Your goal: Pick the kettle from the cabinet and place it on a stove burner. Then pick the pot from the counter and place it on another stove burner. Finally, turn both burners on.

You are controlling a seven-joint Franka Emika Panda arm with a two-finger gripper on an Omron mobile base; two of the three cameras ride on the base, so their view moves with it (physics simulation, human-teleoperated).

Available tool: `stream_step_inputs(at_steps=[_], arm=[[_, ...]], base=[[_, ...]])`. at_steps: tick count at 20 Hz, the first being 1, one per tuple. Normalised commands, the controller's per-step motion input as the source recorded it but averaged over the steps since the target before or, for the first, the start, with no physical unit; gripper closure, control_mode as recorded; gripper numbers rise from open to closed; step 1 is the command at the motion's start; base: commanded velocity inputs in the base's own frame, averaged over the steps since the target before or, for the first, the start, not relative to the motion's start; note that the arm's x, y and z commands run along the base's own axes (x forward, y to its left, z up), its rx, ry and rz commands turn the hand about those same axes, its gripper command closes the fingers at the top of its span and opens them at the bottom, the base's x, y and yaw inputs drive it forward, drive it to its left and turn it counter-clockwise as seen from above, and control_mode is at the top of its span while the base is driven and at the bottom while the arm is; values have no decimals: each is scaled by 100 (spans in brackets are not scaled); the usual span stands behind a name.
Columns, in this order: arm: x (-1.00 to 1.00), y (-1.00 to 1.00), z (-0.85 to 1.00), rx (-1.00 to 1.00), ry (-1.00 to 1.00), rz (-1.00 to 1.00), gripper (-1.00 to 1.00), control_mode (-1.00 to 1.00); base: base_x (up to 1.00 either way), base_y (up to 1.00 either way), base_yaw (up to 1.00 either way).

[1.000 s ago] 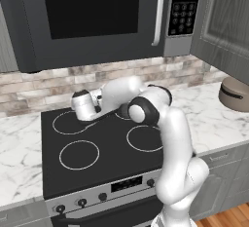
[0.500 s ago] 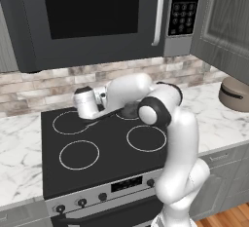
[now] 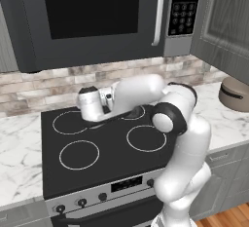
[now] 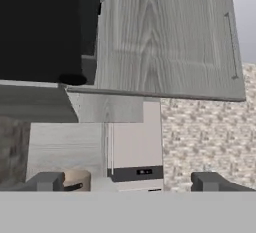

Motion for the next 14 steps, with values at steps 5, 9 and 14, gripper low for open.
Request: stream_step_inputs(at_steps=[5, 9, 14], arm=[[-62, -11, 1, 3, -16, 0, -100, -100], [-58, -6, 2, 5, -14, 0, -100, -100], [-57, -7, 6, 7, -14, 0, -100, -100]], base=[[0, 0, 0], [0, 0, 0], [0, 0, 0]])
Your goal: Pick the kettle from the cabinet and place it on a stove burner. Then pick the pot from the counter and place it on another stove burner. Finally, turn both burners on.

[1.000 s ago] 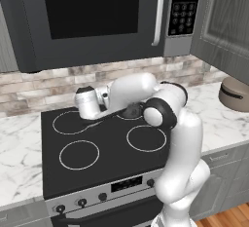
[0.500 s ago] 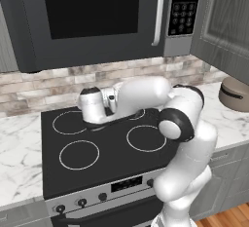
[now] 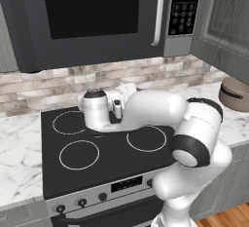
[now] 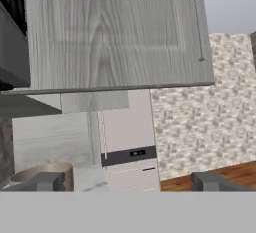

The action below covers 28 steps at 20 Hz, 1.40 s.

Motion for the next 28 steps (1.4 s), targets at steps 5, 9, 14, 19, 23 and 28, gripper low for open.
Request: stream_step_inputs(at_steps=[5, 9, 14, 19, 23, 28], arm=[[-49, -11, 17, 9, -15, 0, -100, -100], [-34, -10, 23, 8, -11, 2, -100, -100], [-31, -2, 5, 5, -2, 1, -100, -100], [-22, -1, 0, 6, -3, 4, -100, -100], [-10, -6, 2, 5, -4, 8, -100, -100], [-3, -14, 4, 8, -6, 13, -100, -100]], base=[[0, 0, 0], [0, 0, 0], [0, 0, 0], [0, 0, 0], [0, 0, 0], [0, 0, 0]])
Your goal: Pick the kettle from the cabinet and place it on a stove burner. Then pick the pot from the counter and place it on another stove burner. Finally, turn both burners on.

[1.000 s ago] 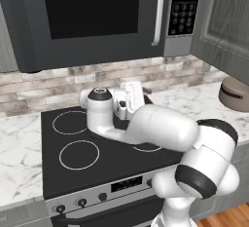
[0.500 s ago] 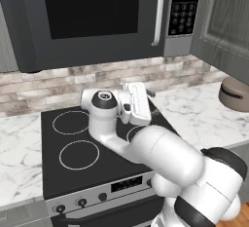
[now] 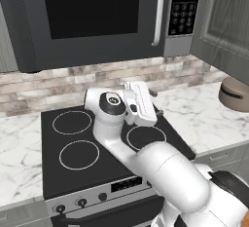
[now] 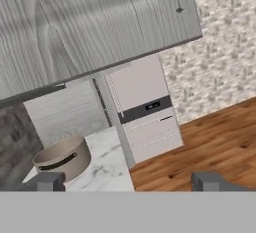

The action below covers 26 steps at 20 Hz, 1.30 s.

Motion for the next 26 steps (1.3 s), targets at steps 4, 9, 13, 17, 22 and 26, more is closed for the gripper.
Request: stream_step_inputs(at_steps=[4, 9, 13, 17, 22, 26], arm=[[-6, -9, 3, 9, -6, 16, -100, -100], [-12, -5, 5, 9, -5, 17, -100, -100], [-15, -2, 8, 10, -1, 15, -100, -100], [-25, -1, 3, 9, 0, 14, -100, -100], [-29, -4, 4, 9, 0, 13, -100, -100], [-33, -10, 2, 9, 0, 13, -100, -100]], base=[[0, 0, 0], [0, 0, 0], [0, 0, 0], [0, 0, 0], [0, 0, 0], [0, 0, 0]])
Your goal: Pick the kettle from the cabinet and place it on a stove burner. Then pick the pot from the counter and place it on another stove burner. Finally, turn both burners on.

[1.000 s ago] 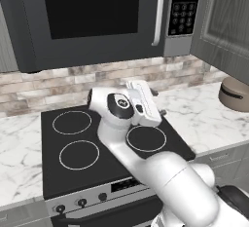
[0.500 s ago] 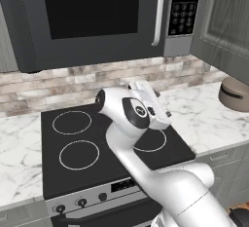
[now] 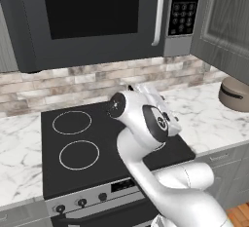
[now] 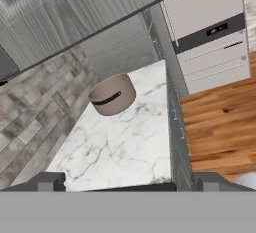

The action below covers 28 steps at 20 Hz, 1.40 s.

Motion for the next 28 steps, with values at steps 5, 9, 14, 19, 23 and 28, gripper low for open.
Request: stream_step_inputs(at_steps=[5, 9, 14, 19, 23, 28], arm=[[-18, -9, 0, 6, 0, 10, -100, -100], [0, 0, 0, 0, 0, 0, -100, -100], [-21, -3, 0, 0, -9, 0, -100, -100], [-24, -3, 0, 0, -10, -2, -100, 100], [0, 0, 0, 0, 0, 0, -100, 100], [0, 0, 0, 0, 0, 0, -100, 100]], base=[[0, 0, 0], [0, 0, 0], [0, 0, 0], [-39, -11, -4], [-61, -18, -7], [-57, -22, -7]])
